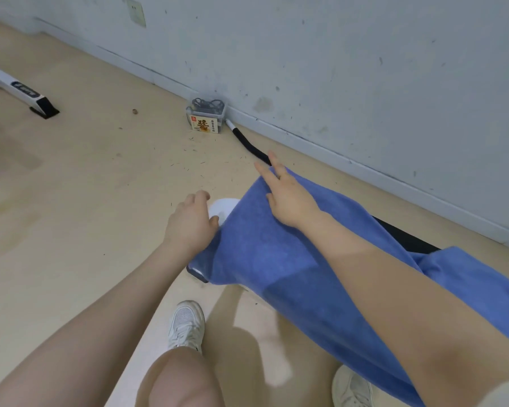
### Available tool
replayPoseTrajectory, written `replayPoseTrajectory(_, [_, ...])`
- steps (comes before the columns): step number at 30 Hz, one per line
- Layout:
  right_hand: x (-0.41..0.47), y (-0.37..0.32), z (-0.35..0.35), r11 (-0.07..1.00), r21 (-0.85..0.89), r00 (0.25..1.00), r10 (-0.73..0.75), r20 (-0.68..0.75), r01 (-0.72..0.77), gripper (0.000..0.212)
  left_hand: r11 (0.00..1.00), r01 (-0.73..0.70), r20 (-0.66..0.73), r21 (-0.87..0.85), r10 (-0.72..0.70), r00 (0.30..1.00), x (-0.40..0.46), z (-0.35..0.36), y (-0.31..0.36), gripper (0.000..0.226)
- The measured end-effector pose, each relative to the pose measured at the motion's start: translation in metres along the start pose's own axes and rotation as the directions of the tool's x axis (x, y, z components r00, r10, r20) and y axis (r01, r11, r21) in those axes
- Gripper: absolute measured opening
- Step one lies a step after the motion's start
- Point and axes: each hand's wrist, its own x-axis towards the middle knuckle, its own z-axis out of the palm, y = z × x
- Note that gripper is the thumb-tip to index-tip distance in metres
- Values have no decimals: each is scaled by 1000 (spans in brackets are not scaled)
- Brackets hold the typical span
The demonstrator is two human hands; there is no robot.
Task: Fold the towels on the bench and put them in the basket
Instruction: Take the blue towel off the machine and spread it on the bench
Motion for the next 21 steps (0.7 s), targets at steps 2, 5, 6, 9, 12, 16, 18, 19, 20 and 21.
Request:
replayPoseTrajectory(2, [-28, 9, -1, 999, -26, 999, 34, -29, -34, 62, 987, -159, -82, 28, 161, 984, -12, 5, 21, 42])
replayPoseTrajectory(5, [-82, 33, -8, 994, -91, 996, 63, -62, -69, 50, 904, -427, -33, -17, 426, 904, -33, 16, 66, 31])
replayPoseTrajectory(6, [-103, 42, -11, 991, -100, 993, 84, -84, -92, 48, 867, -498, 3, -32, 498, 867, -42, 22, 82, 29])
replayPoseTrajectory(9, [-173, 75, -24, 958, -68, 951, 264, -159, -277, 42, 758, -650, 128, -52, 650, 749, -72, 42, 130, 31])
replayPoseTrajectory(12, [-247, 108, -31, 836, 56, 813, 544, -207, -546, 42, 694, -706, 252, -139, 715, 653, -111, 64, 175, 46])
replayPoseTrajectory(16, [-332, 134, -26, 607, 132, 580, 791, -194, -784, 44, 678, -717, 328, -160, 722, 610, -158, 97, 215, 57])
replayPoseTrajectory(18, [-362, 141, -20, 514, 180, 494, 857, -146, -839, 44, 675, -730, 346, -110, 715, 608, -176, 114, 227, 60])
replayPoseTrajectory(19, [-373, 143, -16, 473, 229, 459, 881, -114, -851, 44, 671, -738, 357, -68, 707, 611, -183, 122, 232, 63])
replayPoseTrajectory(20, [-382, 147, -12, 443, 280, 436, 895, -91, -852, 45, 668, -744, 370, -25, 697, 614, -188, 128, 235, 66])
replayPoseTrajectory(21, [-387, 148, -9, 420, 329, 420, 904, -76, -846, 46, 667, -745, 386, 6, 686, 617, -191, 133, 239, 70])
